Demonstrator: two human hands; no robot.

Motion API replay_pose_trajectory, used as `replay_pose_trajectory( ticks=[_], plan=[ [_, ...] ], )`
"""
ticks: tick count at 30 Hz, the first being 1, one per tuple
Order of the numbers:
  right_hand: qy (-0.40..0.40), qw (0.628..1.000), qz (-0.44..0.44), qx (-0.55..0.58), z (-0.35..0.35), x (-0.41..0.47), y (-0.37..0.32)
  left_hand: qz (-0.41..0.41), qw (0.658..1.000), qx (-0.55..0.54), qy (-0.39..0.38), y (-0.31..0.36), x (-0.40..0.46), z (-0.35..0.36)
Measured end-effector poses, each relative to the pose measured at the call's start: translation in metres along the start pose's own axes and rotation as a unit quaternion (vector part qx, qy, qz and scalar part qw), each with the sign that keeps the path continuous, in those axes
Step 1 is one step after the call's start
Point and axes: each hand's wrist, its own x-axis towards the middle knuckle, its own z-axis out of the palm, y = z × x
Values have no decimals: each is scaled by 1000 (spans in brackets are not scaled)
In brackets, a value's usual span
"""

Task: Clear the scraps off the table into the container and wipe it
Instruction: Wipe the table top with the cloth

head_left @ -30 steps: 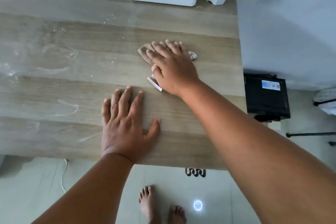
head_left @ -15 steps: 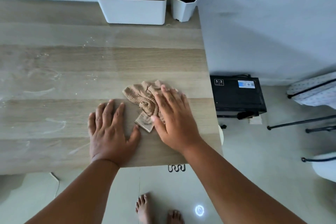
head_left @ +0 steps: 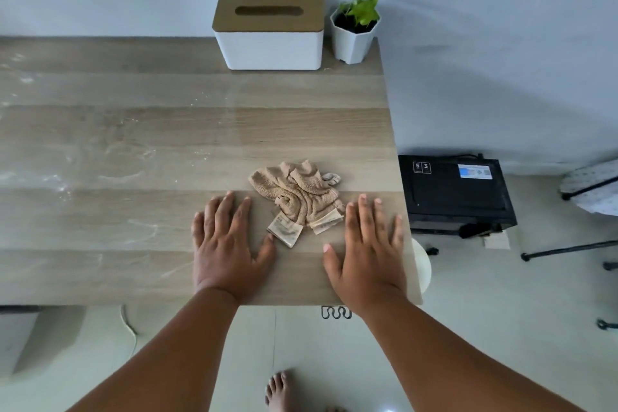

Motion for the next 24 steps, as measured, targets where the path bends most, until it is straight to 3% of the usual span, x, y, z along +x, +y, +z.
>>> replay_pose_trajectory(
  ticks=[17,24],
  plan=[
    [49,998,-4,47,5,17,2,18,999,-1,27,-2,-2,5],
    [49,997,-14,52,7,18,4,29,980,-153,123,40,20,-1]
  ],
)
